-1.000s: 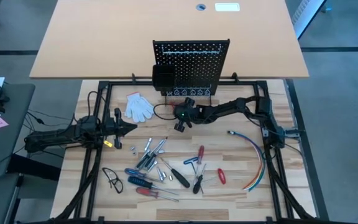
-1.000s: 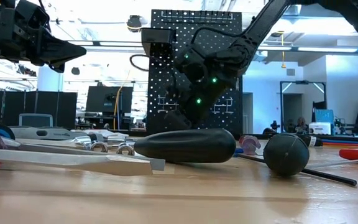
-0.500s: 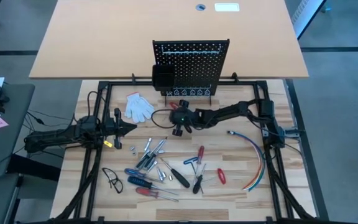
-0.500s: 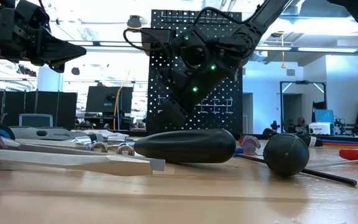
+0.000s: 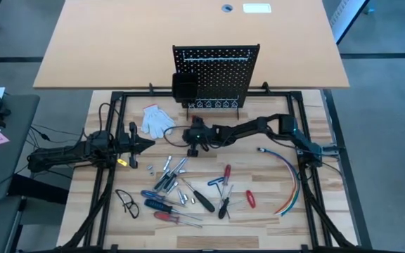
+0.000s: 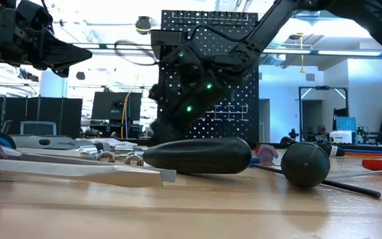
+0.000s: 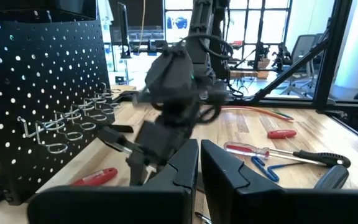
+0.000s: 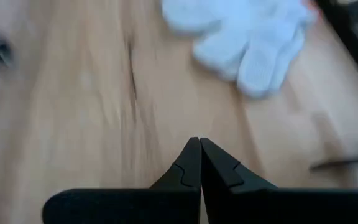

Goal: Hang tools onto peg board
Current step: Hang the red allen wrench on the pegboard

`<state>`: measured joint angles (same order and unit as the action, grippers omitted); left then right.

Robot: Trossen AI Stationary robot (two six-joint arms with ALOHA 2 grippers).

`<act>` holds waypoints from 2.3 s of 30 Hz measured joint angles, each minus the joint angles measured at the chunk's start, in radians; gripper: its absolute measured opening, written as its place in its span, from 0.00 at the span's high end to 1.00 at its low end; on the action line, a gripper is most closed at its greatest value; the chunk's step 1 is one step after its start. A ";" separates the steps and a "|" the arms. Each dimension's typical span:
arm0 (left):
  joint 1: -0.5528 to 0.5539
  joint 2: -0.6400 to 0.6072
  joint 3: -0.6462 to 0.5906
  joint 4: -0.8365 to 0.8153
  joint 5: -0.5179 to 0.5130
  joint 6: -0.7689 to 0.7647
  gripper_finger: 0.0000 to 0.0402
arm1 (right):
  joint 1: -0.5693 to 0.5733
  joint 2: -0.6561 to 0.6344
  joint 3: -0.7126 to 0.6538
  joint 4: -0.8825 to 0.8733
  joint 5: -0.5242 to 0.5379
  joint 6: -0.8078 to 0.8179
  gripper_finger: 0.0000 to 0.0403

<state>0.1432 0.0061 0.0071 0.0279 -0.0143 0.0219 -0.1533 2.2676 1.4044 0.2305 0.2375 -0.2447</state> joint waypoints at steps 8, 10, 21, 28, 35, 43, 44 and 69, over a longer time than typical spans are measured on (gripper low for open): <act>0.000 0.000 0.000 0.000 0.000 0.000 0.96 | -0.001 0.024 0.061 -0.083 0.080 0.027 0.99; 0.000 0.000 0.000 -0.001 0.000 0.000 0.96 | 0.001 0.022 0.063 -0.105 0.079 0.028 0.99; 0.000 0.000 0.000 -0.001 0.000 0.000 0.96 | 0.082 -0.011 0.068 -0.389 0.080 0.092 0.99; 0.000 0.000 0.000 0.000 0.000 0.000 0.96 | 0.189 -0.093 0.062 -0.584 0.053 0.149 0.99; 0.000 0.000 0.000 0.000 0.000 0.000 0.96 | 0.259 -0.242 0.050 -0.647 0.022 0.145 0.98; 0.000 0.000 0.000 0.000 0.000 0.000 0.96 | 0.282 -0.341 -0.067 -0.616 -0.260 0.098 0.76; 0.000 0.000 0.000 -0.001 0.000 0.000 0.96 | 0.280 -0.338 -0.069 -0.617 -0.277 0.069 0.72; 0.000 0.004 0.000 0.000 -0.001 0.000 0.96 | 0.242 -0.084 0.191 -0.809 -0.341 -0.859 0.58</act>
<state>0.1432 0.0097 0.0071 0.0283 -0.0148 0.0219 0.0883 2.1840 1.5952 -0.5789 -0.1040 -1.1034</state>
